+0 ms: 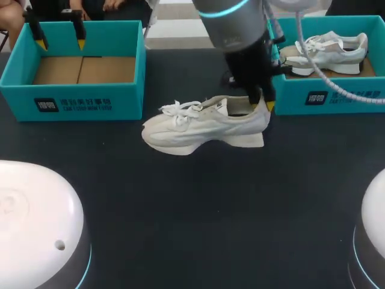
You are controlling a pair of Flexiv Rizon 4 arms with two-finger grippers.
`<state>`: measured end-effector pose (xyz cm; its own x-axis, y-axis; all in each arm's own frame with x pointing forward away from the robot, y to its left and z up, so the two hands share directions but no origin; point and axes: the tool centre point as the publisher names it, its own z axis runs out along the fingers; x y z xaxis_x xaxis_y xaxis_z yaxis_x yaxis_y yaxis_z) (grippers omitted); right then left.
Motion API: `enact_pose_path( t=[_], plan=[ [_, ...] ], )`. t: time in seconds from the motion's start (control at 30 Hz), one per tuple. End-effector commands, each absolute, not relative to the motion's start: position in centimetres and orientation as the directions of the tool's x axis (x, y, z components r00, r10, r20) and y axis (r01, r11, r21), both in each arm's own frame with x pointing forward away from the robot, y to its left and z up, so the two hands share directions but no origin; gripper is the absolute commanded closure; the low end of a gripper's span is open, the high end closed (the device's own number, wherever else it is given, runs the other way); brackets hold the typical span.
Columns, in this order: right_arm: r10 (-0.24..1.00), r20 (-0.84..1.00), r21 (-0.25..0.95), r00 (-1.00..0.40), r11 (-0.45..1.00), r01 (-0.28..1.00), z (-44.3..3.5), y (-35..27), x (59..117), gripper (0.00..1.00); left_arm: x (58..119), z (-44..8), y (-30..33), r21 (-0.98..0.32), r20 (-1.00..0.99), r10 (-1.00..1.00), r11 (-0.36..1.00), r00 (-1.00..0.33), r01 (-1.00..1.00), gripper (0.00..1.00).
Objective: Take the shoe out of the shoebox, open the shoe tongue, remove and reinsert the insole, then place the shoe into the shoebox
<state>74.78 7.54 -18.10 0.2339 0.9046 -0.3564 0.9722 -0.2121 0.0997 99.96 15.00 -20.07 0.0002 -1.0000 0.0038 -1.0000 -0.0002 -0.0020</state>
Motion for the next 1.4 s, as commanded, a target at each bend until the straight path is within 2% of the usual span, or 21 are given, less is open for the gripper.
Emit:
enact_pose_path(
  t=[0.03, 0.27, 0.8, 1.4],
  plan=[
    [0.906, -0.319, 0.162, 0.279, -0.238, 0.958, -21.6, 7.7, 74.2, 1.0, 100.0, -20.1, 15.0, -0.001, 0.003, -1.0, 0.0, 0.0, -1.0, 0.0],
    [0.897, -0.261, 0.244, 0.356, -0.296, 0.924, -25.8, 9.0, 74.6, 1.0, 100.0, -20.1, 15.0, -0.001, 0.003, -1.0, 0.0, 0.0, -1.0, 0.0],
    [0.925, -0.251, 0.104, 0.286, -0.268, 0.958, -32.0, 12.0, 73.7, 1.0, 100.0, -20.1, 15.0, -0.001, 0.003, -1.0, 0.0, 0.0, -1.0, 0.0],
    [0.93, -0.277, 0.066, 0.241, -0.232, 0.971, -33.7, 12.6, 69.7, 1.0, 100.0, -20.1, 15.0, -0.001, 0.003, -1.0, 0.0, 0.0, -1.0, 0.0]
  ],
)
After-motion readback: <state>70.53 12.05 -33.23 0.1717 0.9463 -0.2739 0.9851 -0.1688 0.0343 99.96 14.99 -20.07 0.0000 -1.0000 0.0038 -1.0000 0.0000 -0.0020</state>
